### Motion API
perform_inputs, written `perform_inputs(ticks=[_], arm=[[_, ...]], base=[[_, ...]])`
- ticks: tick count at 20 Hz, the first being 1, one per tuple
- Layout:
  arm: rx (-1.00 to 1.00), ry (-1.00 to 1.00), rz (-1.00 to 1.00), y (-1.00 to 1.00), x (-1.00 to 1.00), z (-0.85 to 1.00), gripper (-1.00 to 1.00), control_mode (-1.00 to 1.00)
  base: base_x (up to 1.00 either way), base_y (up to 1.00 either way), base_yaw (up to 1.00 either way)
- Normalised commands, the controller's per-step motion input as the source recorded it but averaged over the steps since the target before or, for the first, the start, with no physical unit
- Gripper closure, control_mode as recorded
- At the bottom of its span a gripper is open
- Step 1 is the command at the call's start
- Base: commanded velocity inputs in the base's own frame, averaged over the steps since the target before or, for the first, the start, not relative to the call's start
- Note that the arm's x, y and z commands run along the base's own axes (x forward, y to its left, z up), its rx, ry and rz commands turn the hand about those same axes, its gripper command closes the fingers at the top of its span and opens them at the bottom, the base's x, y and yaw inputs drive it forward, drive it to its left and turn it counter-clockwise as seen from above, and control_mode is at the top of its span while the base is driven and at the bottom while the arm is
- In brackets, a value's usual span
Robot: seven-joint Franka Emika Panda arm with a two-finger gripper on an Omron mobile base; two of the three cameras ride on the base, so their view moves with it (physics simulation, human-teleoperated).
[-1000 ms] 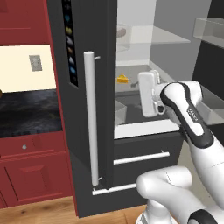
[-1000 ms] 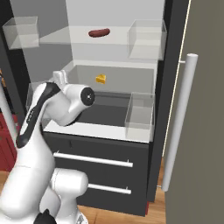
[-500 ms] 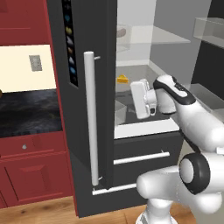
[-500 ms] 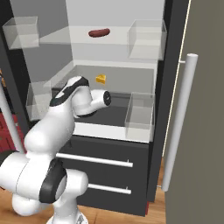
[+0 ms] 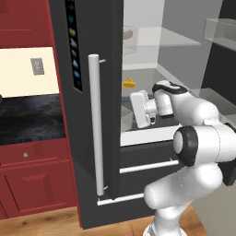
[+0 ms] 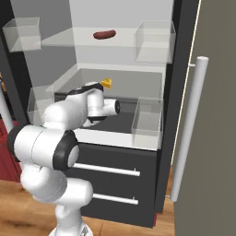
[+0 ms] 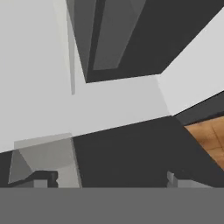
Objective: Retrieve the sausage and cheese from the fridge and place them on the cutting board on the counter.
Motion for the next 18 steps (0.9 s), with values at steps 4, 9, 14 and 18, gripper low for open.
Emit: perform_inputs(ticks=[4, 9, 14, 18], arm=[[0.0, 0.0, 0.07, 0.18, 0.48, -0.22, -1.0, -1.0], [0.0, 0.0, 0.07, 0.44, 0.31, -0.23, -1.0, -1.0], [0.0, 0.0, 0.14, 0.44, 0.0, -0.35, -1.0, -1.0], [0.0, -0.04, 0.17, 0.49, -0.17, -0.17, -1.0, -1.0]], base=[[0.0, 0.0, 0.0], [0.0, 0.0, 0.0], [0.0, 0.0, 0.0], [0.0, 0.0, 0.0]])
